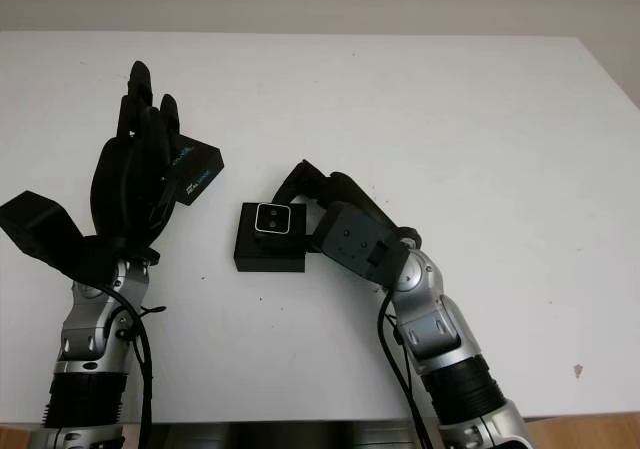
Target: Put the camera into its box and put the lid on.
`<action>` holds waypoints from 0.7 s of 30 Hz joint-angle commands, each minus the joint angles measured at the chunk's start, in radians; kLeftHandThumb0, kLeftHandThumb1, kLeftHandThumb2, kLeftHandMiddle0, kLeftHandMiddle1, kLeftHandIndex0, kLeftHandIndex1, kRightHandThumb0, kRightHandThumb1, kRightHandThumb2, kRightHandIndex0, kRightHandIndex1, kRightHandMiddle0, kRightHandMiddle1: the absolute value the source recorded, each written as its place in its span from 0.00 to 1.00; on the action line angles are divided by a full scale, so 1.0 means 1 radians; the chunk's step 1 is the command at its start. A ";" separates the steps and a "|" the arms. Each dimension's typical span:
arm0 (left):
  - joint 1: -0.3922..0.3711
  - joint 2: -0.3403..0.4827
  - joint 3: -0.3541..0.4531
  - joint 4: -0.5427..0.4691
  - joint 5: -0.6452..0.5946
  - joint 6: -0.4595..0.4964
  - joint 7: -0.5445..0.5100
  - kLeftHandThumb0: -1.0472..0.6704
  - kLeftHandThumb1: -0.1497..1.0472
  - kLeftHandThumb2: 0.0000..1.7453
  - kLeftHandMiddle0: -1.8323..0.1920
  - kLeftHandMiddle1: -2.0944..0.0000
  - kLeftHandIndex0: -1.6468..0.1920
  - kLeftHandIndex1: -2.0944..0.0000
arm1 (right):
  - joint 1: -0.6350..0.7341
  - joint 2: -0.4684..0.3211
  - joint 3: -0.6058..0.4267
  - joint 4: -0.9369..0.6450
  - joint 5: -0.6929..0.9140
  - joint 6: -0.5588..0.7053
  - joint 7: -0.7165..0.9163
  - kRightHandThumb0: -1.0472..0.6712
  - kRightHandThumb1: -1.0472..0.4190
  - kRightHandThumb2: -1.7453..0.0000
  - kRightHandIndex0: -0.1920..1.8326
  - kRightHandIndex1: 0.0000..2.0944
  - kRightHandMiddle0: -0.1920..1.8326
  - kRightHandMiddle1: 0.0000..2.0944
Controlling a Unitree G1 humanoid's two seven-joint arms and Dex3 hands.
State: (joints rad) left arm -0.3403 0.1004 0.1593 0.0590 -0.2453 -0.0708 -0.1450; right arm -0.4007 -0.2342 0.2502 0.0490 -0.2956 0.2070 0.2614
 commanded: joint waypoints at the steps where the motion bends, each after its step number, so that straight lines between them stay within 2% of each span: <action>1: 0.008 -0.007 -0.004 -0.019 0.002 -0.002 0.002 0.16 1.00 0.31 1.00 1.00 1.00 1.00 | 0.005 -0.003 0.001 0.007 0.001 -0.014 0.002 0.35 0.03 0.97 0.26 0.03 0.23 0.92; 21: 0.007 -0.007 -0.002 -0.020 -0.001 -0.008 -0.001 0.16 1.00 0.31 1.00 1.00 1.00 1.00 | 0.010 -0.012 0.010 -0.011 -0.038 0.012 0.015 0.36 0.03 0.97 0.25 0.03 0.22 0.90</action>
State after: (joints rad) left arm -0.3394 0.0990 0.1593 0.0586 -0.2457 -0.0732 -0.1452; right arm -0.4004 -0.2354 0.2573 0.0446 -0.3313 0.2100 0.2713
